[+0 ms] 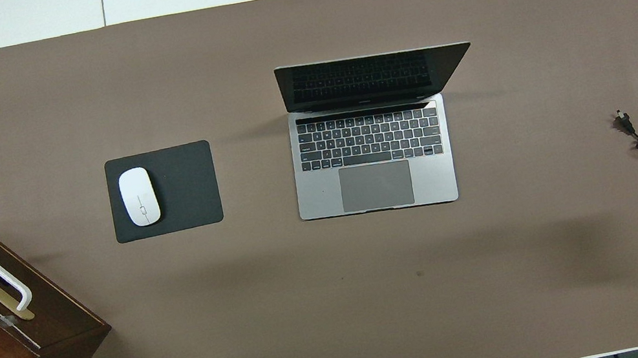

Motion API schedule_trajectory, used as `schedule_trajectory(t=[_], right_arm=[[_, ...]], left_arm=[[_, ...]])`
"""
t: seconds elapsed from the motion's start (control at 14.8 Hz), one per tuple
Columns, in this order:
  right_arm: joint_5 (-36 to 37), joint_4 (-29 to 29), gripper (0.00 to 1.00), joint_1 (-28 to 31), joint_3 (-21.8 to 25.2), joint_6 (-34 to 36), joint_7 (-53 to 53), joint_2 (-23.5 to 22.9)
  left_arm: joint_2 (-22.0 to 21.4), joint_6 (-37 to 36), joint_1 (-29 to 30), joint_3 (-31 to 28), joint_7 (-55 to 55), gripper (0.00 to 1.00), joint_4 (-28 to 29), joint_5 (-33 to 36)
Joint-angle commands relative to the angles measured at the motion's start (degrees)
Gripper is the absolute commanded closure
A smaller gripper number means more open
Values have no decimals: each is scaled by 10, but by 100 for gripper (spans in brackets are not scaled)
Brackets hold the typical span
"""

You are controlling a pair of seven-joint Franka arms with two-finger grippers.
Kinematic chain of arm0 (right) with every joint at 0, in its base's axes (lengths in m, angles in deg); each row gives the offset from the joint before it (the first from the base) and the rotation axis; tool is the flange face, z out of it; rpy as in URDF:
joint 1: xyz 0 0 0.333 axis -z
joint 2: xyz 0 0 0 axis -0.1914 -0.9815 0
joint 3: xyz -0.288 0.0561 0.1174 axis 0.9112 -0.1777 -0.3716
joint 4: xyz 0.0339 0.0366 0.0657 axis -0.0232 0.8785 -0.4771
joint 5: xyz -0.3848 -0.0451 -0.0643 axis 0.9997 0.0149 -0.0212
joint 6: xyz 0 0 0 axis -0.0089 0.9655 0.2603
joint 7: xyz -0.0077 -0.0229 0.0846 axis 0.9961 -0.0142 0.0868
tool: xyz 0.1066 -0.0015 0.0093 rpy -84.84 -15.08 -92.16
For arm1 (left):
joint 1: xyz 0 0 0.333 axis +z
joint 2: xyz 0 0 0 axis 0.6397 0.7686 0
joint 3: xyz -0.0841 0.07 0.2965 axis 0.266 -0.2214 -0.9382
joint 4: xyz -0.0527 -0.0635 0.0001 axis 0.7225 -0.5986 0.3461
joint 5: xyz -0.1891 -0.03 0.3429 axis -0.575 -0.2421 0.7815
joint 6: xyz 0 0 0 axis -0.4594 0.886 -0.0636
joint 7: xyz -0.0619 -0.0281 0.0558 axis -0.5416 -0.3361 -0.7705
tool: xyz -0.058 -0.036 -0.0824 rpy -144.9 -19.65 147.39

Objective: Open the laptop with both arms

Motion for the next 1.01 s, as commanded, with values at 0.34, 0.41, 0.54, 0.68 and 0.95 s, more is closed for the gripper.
schedule_trajectory(t=[0.34,0.41,0.54,0.68,0.95], right_arm=[[5,-11,0,2,-2,2,-1,-6],[5,-10,0,2,-2,2,-1,-6],[5,-10,0,2,-2,-2,-1,-6],[5,-6,0,2,-2,-6,2,-5],[5,-4,0,1,-2,-12,6,-3]], left_arm=[[-12,6,3,-1,4,0,16,-2],[-12,6,3,-1,4,0,17,-2],[-12,6,3,-1,4,0,17,-2],[-12,6,3,-3,4,0,17,-2],[-12,6,3,-6,5,0,16,-2]])
